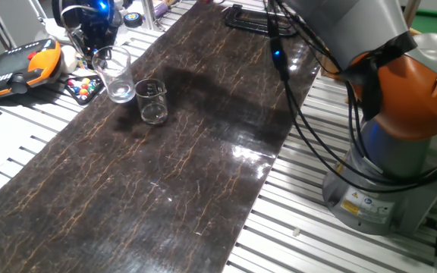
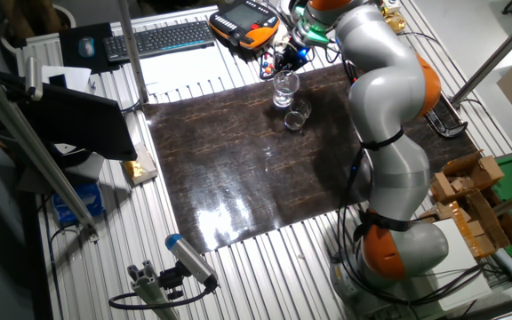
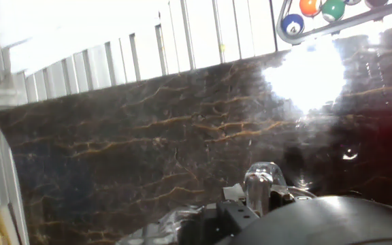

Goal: Pour the water from one cup into another empty cup

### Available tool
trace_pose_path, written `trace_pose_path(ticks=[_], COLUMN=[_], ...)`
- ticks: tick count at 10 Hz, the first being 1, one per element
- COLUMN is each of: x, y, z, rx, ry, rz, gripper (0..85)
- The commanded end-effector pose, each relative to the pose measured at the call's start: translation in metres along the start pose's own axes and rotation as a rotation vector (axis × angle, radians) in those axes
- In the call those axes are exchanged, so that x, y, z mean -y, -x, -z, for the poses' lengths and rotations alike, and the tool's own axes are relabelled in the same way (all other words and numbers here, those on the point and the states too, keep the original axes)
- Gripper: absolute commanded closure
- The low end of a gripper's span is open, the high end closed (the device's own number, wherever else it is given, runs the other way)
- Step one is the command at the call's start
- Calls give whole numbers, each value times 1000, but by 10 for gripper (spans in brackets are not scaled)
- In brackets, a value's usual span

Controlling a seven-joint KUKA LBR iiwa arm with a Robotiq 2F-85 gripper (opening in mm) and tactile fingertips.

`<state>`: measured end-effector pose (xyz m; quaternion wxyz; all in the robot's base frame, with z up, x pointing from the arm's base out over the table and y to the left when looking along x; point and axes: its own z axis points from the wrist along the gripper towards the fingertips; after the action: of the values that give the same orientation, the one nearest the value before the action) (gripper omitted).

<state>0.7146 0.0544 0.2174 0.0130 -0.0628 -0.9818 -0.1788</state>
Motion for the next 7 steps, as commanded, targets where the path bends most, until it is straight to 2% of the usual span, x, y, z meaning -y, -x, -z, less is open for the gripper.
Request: trace_pose_path(ticks=[1, 3, 7], x=[0, -3, -5], y=[0, 3, 1], z=[0, -1, 6], rx=[5, 19, 21], ry=[2, 6, 8], rz=[-9, -33, -59], gripper=[843, 843, 843])
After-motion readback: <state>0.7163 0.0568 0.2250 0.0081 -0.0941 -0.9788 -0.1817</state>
